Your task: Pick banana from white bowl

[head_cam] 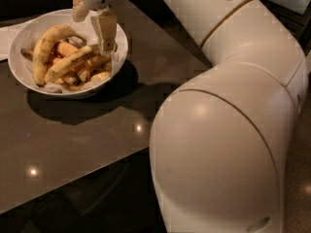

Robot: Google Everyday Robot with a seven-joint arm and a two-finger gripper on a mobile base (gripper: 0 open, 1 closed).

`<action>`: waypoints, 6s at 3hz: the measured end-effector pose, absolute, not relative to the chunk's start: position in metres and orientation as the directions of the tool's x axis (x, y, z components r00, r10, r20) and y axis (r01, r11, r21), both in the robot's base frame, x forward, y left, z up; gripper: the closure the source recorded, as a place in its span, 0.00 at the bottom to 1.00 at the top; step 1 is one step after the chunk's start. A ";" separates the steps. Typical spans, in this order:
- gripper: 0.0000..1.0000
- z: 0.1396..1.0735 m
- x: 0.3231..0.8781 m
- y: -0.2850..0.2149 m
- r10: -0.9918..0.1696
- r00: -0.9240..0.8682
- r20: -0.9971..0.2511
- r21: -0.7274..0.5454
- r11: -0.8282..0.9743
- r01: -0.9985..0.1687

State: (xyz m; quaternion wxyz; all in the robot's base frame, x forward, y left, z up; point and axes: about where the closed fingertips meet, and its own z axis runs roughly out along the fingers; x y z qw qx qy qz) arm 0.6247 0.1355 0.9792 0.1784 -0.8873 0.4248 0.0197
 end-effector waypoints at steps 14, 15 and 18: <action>1.00 0.912 0.630 0.150 -0.730 0.652 -0.204 -0.151 -0.635 -0.758; 1.00 0.926 0.625 0.145 -0.744 0.631 -0.220 -0.210 -0.595 -0.776; 1.00 0.969 0.594 0.105 -0.811 0.542 -0.220 -0.302 -0.472 -0.828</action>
Offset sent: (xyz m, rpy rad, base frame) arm -0.0154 -0.0046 -0.0171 -0.0936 0.1038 0.0410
